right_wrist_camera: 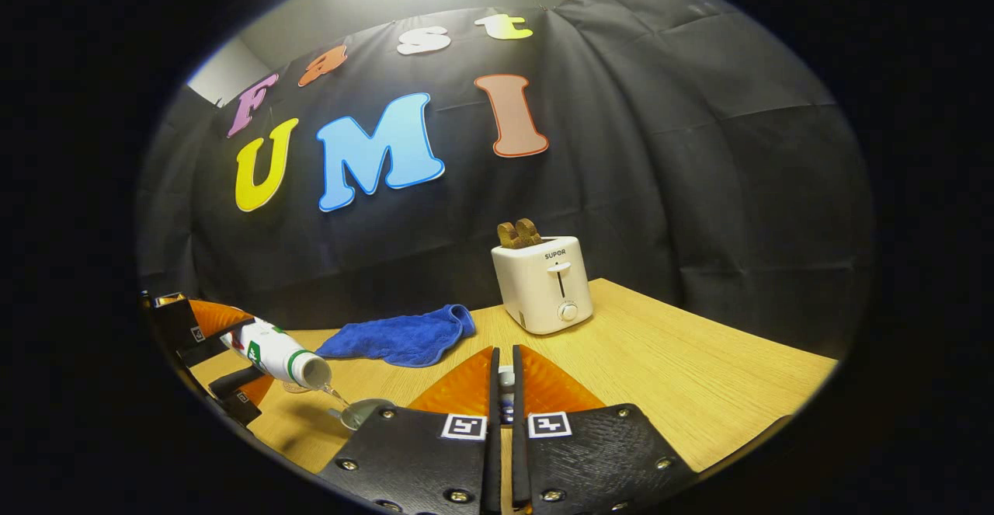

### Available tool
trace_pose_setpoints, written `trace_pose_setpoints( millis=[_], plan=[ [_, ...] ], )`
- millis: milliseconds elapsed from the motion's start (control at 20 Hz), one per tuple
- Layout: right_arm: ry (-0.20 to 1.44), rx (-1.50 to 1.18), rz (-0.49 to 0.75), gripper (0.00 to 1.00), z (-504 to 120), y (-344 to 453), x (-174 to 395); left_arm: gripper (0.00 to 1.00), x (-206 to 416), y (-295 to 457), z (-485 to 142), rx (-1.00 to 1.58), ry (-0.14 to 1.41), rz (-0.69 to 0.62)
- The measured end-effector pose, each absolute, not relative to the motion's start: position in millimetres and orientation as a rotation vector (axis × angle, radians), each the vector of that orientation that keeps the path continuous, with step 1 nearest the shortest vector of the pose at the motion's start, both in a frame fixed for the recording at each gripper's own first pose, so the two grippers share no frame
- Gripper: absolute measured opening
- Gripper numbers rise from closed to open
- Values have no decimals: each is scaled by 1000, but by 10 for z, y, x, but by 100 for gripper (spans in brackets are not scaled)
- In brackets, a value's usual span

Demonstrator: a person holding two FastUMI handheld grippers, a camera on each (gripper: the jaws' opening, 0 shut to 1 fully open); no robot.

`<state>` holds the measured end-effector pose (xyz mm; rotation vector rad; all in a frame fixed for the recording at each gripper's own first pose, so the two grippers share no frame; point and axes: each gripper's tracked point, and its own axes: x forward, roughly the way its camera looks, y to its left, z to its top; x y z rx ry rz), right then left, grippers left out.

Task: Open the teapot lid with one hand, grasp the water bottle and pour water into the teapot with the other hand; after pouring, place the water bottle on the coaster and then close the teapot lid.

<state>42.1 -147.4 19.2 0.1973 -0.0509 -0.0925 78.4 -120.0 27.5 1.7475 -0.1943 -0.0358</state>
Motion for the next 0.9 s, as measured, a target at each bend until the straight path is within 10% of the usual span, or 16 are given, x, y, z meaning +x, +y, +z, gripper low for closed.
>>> trace_pose_setpoints(
  millis=[900],
  plan=[
    [-44,194,-83,5,192,-1450,427,82,860,-1180,329,1816,-209,-24]
  ],
)
